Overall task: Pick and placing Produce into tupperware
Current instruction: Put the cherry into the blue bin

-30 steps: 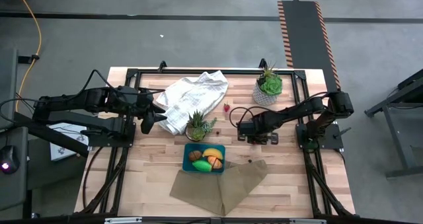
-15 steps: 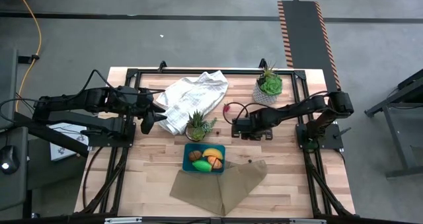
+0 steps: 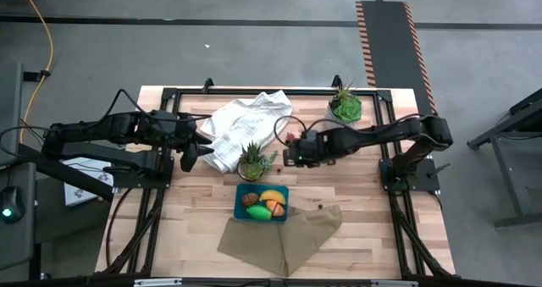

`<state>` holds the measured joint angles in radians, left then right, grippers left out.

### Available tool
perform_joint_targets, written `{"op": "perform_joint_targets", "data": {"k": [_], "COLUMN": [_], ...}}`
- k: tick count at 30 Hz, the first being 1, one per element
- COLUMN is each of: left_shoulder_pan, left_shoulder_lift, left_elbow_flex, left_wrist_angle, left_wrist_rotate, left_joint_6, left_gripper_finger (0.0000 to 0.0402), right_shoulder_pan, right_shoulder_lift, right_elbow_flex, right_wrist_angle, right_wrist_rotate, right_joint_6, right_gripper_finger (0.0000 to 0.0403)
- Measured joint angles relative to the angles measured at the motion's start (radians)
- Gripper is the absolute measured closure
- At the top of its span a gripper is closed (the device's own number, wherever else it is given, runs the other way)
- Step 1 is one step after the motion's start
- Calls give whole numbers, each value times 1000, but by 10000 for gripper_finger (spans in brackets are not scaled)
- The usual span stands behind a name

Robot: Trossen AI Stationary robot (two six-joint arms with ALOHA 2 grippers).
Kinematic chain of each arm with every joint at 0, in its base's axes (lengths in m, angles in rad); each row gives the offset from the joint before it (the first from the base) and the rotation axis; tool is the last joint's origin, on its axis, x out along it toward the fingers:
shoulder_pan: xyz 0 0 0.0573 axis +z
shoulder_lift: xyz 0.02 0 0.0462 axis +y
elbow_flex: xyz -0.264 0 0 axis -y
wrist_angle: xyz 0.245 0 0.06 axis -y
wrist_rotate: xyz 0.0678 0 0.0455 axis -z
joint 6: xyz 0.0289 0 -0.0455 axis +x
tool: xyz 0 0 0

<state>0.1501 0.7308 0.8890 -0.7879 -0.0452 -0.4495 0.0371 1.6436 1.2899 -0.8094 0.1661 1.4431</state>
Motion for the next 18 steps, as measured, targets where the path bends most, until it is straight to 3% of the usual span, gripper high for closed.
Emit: {"op": "perform_joint_targets", "data": {"k": [18], "left_shoulder_pan": [0], "left_shoulder_lift": [0], "left_elbow_flex": [0], "left_wrist_angle": [0], "left_wrist_rotate": [0], "left_joint_6": [-7], "left_gripper_finger": [245], "right_shoulder_pan": [-111], "right_shoulder_lift": [0], "right_elbow_flex": [318], "right_wrist_angle": [-106], "right_wrist_rotate": [71], "right_joint_6": [-393], "right_gripper_finger": [318]}}
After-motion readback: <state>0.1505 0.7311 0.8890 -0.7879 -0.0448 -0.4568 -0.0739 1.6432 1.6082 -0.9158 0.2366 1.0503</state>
